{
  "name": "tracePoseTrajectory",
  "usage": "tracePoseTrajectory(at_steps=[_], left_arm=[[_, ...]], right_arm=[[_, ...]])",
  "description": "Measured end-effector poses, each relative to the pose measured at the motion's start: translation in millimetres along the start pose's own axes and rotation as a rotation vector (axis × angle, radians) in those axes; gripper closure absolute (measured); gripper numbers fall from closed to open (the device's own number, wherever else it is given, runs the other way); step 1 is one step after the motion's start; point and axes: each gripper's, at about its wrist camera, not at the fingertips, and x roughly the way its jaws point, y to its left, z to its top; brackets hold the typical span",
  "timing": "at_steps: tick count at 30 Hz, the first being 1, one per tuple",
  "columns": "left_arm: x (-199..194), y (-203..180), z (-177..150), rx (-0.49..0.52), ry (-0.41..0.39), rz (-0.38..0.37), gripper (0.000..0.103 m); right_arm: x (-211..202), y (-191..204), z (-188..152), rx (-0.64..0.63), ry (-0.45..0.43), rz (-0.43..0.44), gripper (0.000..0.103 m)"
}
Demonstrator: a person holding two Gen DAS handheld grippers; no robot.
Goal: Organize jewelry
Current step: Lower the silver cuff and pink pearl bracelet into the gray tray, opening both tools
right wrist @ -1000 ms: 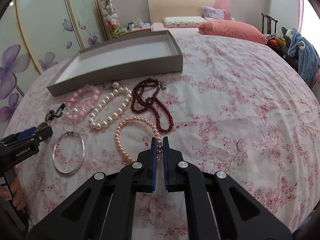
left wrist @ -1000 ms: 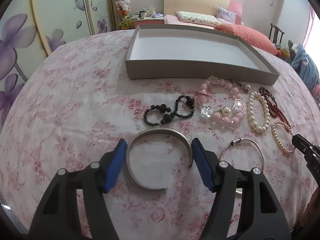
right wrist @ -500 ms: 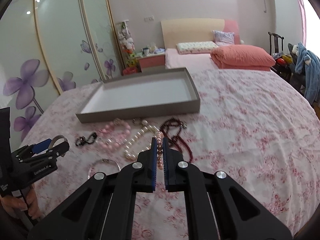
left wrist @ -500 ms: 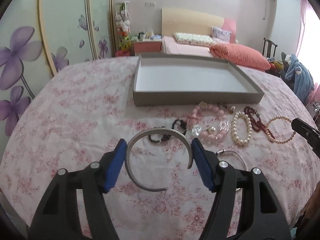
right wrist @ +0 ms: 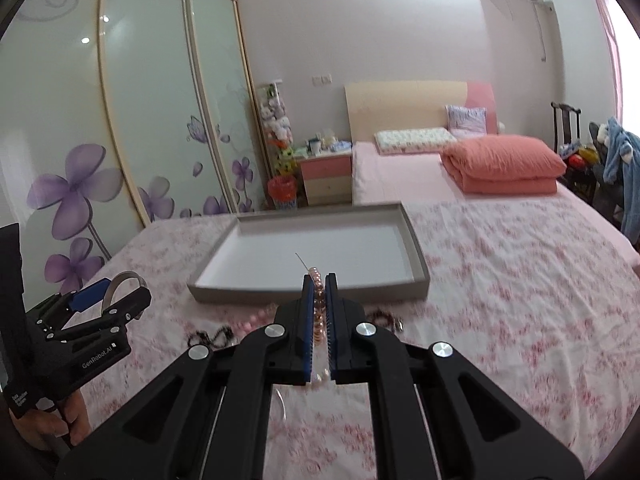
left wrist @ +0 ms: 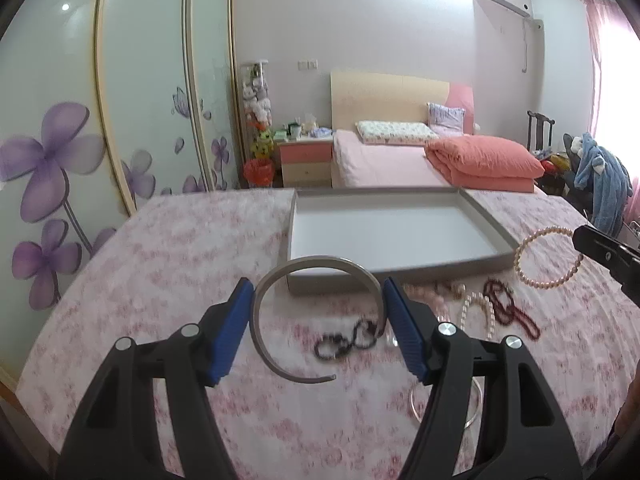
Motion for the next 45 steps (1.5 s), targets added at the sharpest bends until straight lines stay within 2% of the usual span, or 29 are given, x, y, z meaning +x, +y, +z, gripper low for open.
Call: tracePoseTrajectory(at_steps=[9, 12, 16, 21, 28, 38, 40, 41, 42, 44, 45], left_arm=[[18.9, -6.4, 41.4, 0.013, -0.081, -0.003, 0.038], [34.9, -12.0, 54.2, 0.024, -0.1, 0.003, 0.038], [64.8, -17.6, 68.2, 0.015, -0.085, 0.01, 0.038], [101.8, -22.7, 72.2, 0.021, -0.054, 0.023, 0.038], [149.5, -30.8, 70.5, 0.019, 0.02, 0.004, 0.038], [191.5, -34.5, 62.8, 0.02, 0.098, -0.03, 0.037], [193.8, -35.0, 61.1, 0.019, 0.107, -0.035, 0.037], [194.1, -35.4, 60.7, 0.018, 0.108, -0.038, 0.036], [193.4, -35.6, 61.4, 0.017, 0.101, -0.035, 0.035], [189.9, -34.6, 64.5, 0.015, 0.079, -0.026, 0.028], [188.0, -33.7, 66.1, 0.011, 0.072, -0.027, 0.028]], right_arm=[[22.3, -1.9, 36.3, -0.005, -0.104, -0.013, 0.096], [39.5, -5.6, 47.3, -0.004, -0.113, -0.021, 0.097], [67.5, -10.5, 57.3, -0.001, -0.106, -0.033, 0.096], [107.4, -16.0, 60.0, 0.02, -0.058, -0.039, 0.096], [157.5, -25.1, 50.6, 0.052, 0.048, -0.038, 0.096], [191.8, -37.8, 40.0, 0.106, 0.167, -0.039, 0.096], [192.0, -38.9, 38.3, 0.113, 0.185, -0.039, 0.092], [190.6, -39.6, 37.6, 0.114, 0.187, -0.043, 0.084], [188.6, -41.0, 37.5, 0.115, 0.181, -0.048, 0.07], [182.1, -41.8, 37.1, 0.112, 0.161, -0.057, 0.06], [178.1, -41.8, 37.1, 0.106, 0.15, -0.063, 0.06]])
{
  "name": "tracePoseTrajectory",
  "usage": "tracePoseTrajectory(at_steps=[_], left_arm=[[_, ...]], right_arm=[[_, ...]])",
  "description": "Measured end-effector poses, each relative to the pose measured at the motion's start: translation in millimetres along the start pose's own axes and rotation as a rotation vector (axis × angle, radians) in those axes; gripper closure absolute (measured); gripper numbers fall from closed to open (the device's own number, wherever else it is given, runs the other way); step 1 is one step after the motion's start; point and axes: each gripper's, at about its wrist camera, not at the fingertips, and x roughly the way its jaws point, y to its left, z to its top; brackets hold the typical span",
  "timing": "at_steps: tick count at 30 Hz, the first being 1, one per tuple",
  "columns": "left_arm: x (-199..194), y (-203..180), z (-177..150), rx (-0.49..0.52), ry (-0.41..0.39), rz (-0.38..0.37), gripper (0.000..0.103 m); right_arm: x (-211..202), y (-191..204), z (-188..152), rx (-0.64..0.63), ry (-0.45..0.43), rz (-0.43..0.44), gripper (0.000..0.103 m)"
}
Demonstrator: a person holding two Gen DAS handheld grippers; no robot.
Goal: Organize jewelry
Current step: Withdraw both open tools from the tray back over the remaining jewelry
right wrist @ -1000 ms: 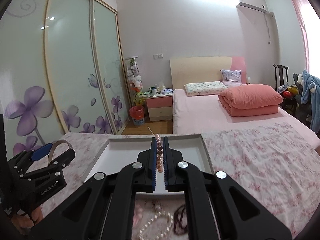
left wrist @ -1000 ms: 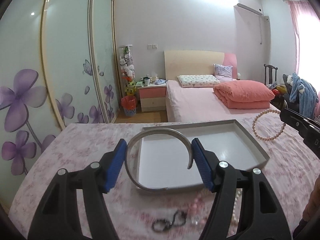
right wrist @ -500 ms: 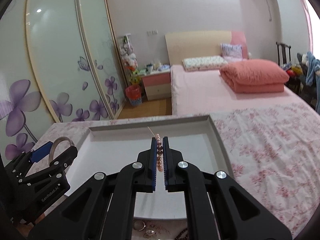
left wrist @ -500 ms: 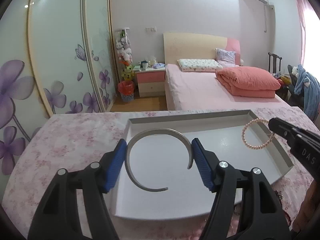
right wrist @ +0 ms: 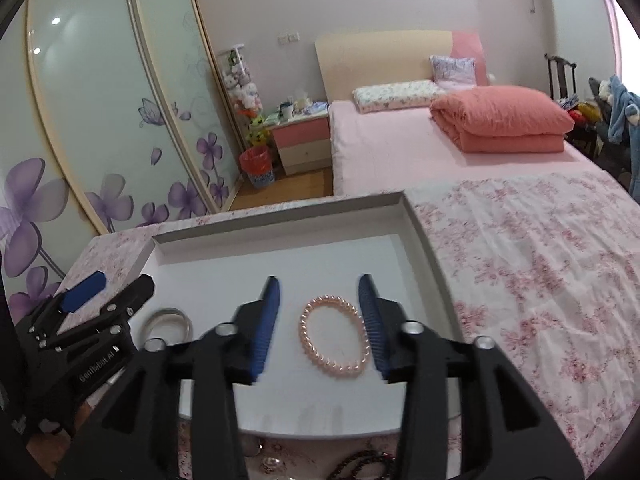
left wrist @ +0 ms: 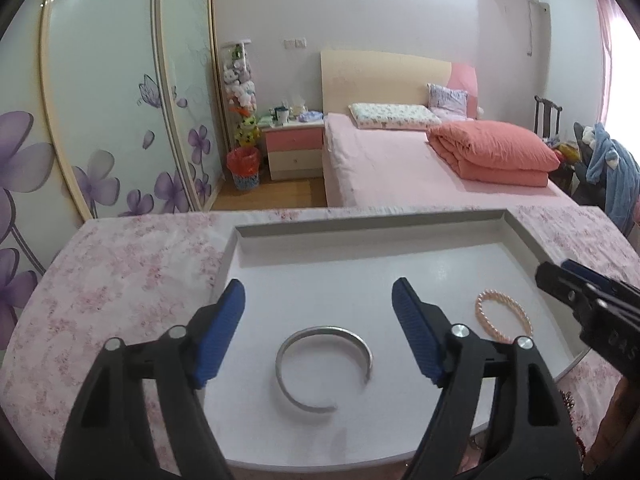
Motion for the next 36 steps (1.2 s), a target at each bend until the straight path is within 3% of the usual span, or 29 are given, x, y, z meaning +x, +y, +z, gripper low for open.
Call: tracePoseTrajectory(at_steps=[15, 23, 28, 32, 36], left_arm=[[-52.1, 35.1, -4.2, -0.066, -0.037, 0.048, 0.028], [-103.9, 33.7, -37.1, -0.036, -0.032, -0.025, 0.026], [-130.1, 13.6, -74.3, 0.004, 0.025, -0.115, 0.019], [-132.6, -13.2, -107.2, 0.058, 0.133, -0.185, 0.014], [-123.6, -37.4, -127.6, 0.125, 0.205, -0.192, 0.011]], right_arm=[[-43.9, -6.7, -6.7, -0.01, -0.044, -0.019, 0.06], [-80.0, -13.1, -25.8, -0.009, -0.043, -0.017, 0.06], [-100.3, -19.9, -52.4, -0.01, -0.013, -0.021, 0.06], [-112.6, -30.1, -69.7, 0.019, 0.011, -0.035, 0.06], [-124.8, -42.2, -83.5, 0.042, 0.023, -0.049, 0.06]])
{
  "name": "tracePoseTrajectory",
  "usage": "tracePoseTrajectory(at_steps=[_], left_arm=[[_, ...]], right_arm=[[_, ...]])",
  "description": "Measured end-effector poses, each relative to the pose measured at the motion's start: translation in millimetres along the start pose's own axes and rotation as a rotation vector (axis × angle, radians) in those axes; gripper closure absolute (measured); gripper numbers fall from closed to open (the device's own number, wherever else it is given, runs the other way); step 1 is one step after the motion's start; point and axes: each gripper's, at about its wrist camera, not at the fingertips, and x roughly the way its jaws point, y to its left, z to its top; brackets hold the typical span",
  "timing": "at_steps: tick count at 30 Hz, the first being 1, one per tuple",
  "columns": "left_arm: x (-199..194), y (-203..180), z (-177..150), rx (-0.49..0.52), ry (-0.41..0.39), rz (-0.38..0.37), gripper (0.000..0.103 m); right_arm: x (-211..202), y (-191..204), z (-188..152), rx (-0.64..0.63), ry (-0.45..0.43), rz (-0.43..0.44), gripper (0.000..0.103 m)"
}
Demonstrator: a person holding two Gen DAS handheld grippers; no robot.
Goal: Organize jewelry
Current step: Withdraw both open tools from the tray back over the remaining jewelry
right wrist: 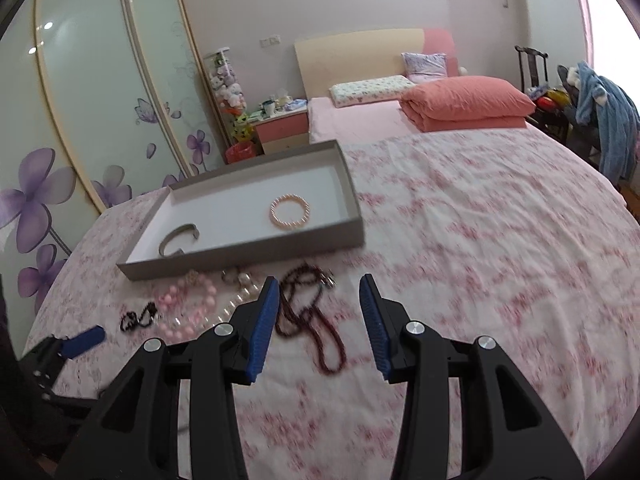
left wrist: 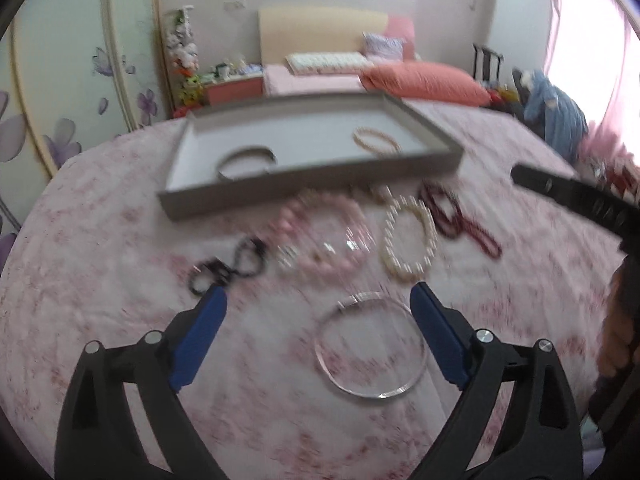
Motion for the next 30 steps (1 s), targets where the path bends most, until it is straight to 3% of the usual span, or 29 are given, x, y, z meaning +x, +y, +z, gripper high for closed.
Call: tracePoseTrajectory(at_steps=[11, 18, 30], left_arm=[[30.5, -24.4, -10.6, 0.048, 0.11, 0.084, 0.004], [28.8, -16.8, -14.1, -0.008, 0.131, 0.038, 0.005], [23.8, -19.4, -16.5, -0.028, 0.117, 0.031, 0.004]], right_arm=[[-0.4, -12.3, -9.9, 0.022, 0.022, -0.008, 0.06], [5.0, -6.1, -12.8, 0.017, 0.034, 0.005, 0.06], [9.5, 0.4, -13.7, 0.008, 0.043, 0.003, 0.06]])
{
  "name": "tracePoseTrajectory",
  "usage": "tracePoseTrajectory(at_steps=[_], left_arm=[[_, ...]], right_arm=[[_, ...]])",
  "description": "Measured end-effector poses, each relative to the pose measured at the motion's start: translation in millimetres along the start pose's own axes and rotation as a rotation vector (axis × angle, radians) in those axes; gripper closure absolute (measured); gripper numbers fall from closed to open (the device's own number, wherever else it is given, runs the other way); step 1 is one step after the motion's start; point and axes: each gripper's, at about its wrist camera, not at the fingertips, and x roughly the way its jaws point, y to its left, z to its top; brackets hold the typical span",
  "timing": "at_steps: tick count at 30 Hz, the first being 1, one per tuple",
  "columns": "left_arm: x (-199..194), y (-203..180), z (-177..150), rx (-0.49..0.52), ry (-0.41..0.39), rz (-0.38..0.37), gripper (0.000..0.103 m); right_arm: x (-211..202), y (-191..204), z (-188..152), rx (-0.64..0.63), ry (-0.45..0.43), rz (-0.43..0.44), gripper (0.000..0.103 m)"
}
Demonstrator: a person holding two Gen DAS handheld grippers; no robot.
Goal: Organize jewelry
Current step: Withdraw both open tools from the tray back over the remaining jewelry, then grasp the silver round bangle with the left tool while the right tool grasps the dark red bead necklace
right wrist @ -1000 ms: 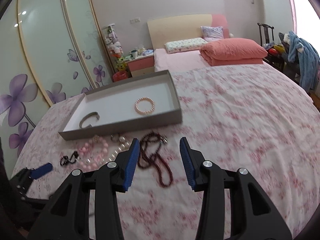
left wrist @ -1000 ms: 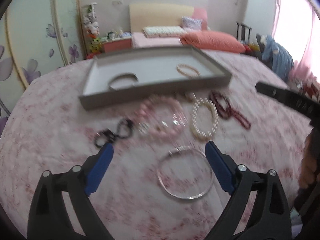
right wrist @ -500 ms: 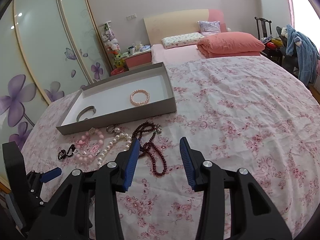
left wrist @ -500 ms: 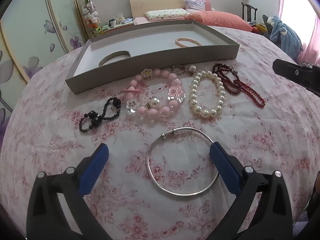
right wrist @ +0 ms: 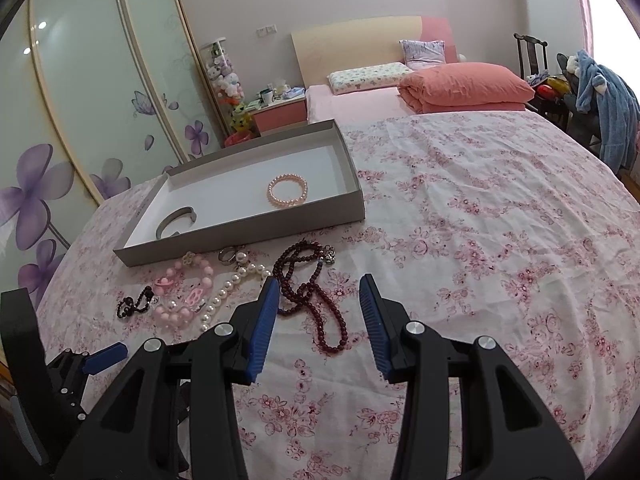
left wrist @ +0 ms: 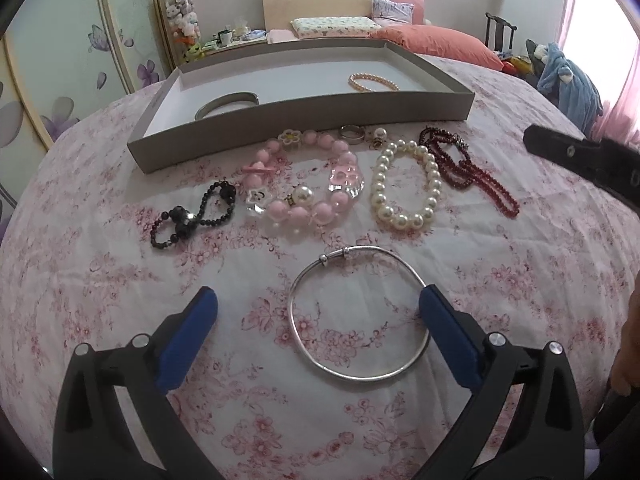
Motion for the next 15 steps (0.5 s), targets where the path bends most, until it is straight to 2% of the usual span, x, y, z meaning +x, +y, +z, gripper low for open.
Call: tracePoseTrajectory(at_steps=[4, 7, 10, 12, 14, 15], left_arm=[[-4.1, -3.6, 1.8, -0.004, -0.024, 0.008, 0.004], [1.8, -8.3, 1.6, 0.015, 0.002, 0.014, 0.004], [1.8, -8.8, 1.8, 0.02, -0.01, 0.014, 0.005], [1.7, -7.4, 1.3, 0.021, -0.017, 0.003, 0.01], [0.2, -4.9, 2.4, 0.013, -0.026, -0.013, 0.027], [-0.5, -3.0, 3.3, 0.009, -0.028, -0.011, 0.032]], right_arm=[[2.0, -0.5, -0.9, 0.001, 0.006, -0.003, 0.06], [3.5, -1.0, -1.5, 0.001, 0.011, -0.005, 0.06], [5.0, -1.7, -2.1, 0.003, 0.015, -0.007, 0.06], [5.9, -1.7, -2.7, 0.003, 0.018, -0.008, 0.06], [7.0, -1.5, -3.4, 0.003, 0.023, -0.01, 0.06], [7.1, -1.4, -3.8, 0.003, 0.024, -0.01, 0.06]])
